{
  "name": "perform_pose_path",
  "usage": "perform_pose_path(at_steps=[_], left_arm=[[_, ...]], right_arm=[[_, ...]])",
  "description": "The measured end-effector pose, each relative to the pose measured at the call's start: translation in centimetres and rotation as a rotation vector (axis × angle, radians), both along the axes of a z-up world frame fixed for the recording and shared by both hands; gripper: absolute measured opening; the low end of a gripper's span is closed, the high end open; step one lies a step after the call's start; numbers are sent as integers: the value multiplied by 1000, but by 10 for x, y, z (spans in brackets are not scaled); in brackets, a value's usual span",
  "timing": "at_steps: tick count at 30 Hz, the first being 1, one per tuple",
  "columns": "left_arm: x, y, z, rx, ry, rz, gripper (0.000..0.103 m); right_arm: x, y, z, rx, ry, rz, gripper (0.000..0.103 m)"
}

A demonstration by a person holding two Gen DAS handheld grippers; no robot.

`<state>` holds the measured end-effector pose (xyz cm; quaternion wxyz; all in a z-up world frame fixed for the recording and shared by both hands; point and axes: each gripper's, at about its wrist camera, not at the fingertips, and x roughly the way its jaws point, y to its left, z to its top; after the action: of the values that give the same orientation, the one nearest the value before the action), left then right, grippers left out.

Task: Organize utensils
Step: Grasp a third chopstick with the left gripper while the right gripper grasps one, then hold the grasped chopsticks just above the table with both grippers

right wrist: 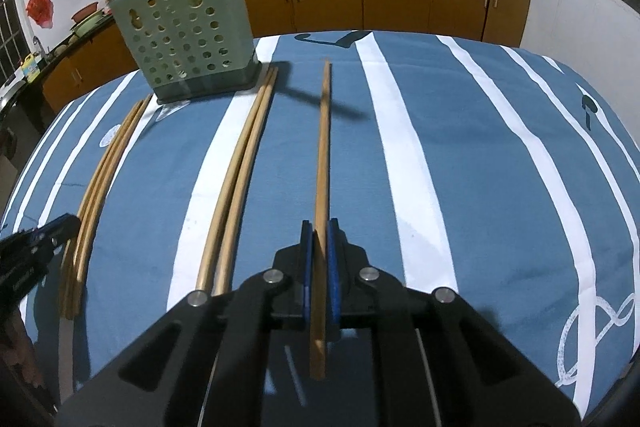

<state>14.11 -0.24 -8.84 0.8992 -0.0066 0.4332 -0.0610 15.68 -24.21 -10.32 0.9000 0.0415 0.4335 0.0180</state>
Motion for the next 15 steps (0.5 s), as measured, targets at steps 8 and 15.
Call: perform_pose_path(at_steps=[8,15], left_arm=[[20,36,0,31,-4,98,8],[28,56,1,30,-10,142,8]], right_arm=[[5,13,0,-13,-9,42,8],[18,-4,0,-40,-21,-46,8]])
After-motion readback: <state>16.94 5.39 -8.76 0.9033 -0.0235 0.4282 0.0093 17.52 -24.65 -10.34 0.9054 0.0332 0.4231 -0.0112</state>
